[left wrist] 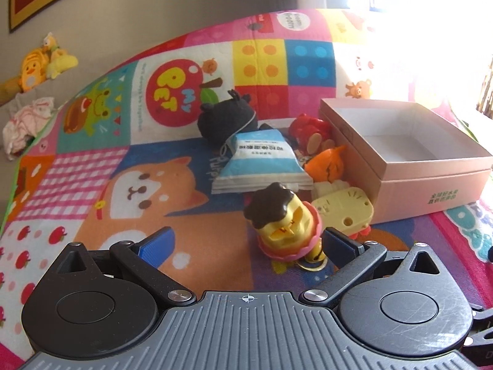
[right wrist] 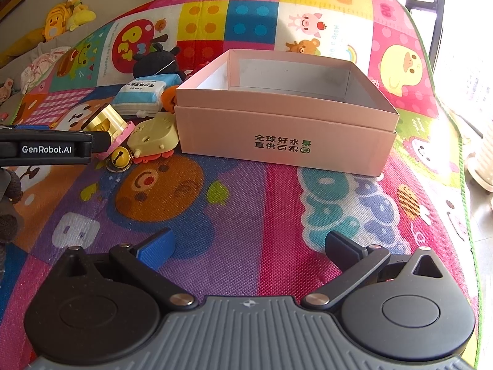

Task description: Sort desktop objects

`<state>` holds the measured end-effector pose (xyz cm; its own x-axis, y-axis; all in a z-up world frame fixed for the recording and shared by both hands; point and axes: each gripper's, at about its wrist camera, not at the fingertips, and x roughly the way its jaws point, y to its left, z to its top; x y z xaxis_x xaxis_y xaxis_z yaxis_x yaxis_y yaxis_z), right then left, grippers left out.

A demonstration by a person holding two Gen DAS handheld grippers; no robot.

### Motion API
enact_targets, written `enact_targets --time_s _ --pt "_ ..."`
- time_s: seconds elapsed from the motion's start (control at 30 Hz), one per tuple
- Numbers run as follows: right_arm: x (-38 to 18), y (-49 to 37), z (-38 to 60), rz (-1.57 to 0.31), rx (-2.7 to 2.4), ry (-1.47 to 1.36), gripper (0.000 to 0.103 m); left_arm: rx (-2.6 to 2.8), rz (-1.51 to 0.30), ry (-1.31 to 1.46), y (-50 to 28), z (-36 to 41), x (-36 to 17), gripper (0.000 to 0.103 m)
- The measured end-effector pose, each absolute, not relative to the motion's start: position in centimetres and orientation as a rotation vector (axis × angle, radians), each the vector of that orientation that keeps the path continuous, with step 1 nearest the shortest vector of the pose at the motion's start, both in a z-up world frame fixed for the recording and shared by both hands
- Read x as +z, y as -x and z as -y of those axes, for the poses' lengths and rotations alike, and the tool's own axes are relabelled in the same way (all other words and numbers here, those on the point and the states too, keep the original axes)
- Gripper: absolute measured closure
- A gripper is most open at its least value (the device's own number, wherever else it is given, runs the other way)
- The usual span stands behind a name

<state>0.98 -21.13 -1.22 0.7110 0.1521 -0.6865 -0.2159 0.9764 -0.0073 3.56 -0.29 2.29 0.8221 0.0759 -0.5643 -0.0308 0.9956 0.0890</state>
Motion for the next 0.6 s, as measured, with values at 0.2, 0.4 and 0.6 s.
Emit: enact_targets --time_s 0.2,0.4,0.6 --pt "-1.2 -1.0 20.9 -0.749 0.212 0.101 0.000 0.196 -0.596 -0.071 -4.6 -3.2 1.9 0.000" --pt "-0.9 -1.4 20.1 -0.740 0.240 0.145 0.000 0.256 -0.596 0.022 -3.8 -6.7 1.7 0.000" --pt "1.0 -2.7 16.9 -0.709 0.325 0.165 0.034 0.255 -0.579 0.115 -2.5 -8.3 1.2 0.000"
